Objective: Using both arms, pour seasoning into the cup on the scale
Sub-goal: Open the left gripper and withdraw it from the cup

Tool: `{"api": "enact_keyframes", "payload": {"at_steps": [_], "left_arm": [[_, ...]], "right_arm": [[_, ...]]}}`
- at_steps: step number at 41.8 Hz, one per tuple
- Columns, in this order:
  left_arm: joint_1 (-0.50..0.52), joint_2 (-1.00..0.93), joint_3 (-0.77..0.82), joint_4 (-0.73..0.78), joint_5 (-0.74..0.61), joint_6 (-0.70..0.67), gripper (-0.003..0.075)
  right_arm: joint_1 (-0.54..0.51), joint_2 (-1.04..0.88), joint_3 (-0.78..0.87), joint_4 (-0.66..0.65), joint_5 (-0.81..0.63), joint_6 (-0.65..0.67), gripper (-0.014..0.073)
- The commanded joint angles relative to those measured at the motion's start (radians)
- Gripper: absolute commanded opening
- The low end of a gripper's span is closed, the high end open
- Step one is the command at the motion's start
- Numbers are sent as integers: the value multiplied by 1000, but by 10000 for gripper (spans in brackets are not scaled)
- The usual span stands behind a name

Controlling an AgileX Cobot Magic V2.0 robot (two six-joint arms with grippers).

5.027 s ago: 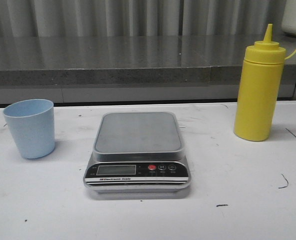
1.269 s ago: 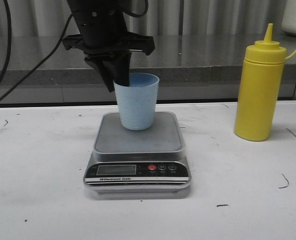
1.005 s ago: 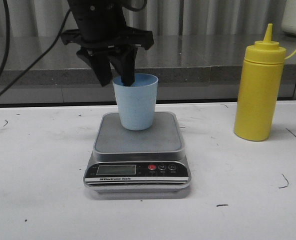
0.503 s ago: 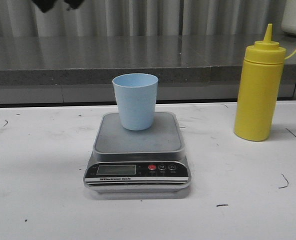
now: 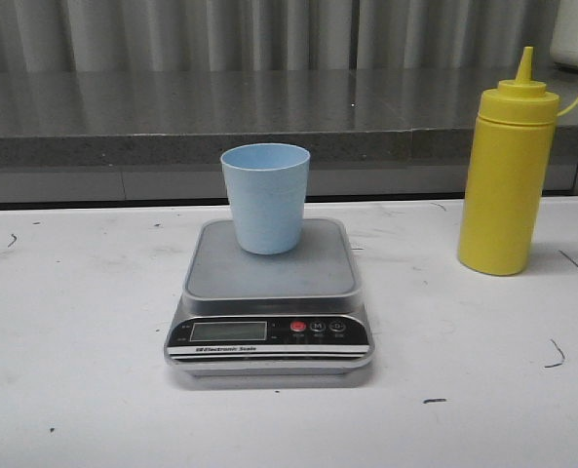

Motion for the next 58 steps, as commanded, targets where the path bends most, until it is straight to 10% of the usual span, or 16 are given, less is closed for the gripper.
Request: {"api": "enact_keyframes", "payload": {"at_steps": [1, 38, 58], "left_arm": [[5, -80, 26, -3, -64, -45, 356], [5, -174, 64, 64, -75, -55, 355], [5, -174, 64, 64, -76, -55, 355]], "right_arm": [[-7, 1, -36, -3, -57, -8, 602], [90, 79, -119, 32, -32, -60, 654], [140, 367, -10, 127, -552, -60, 654]]}}
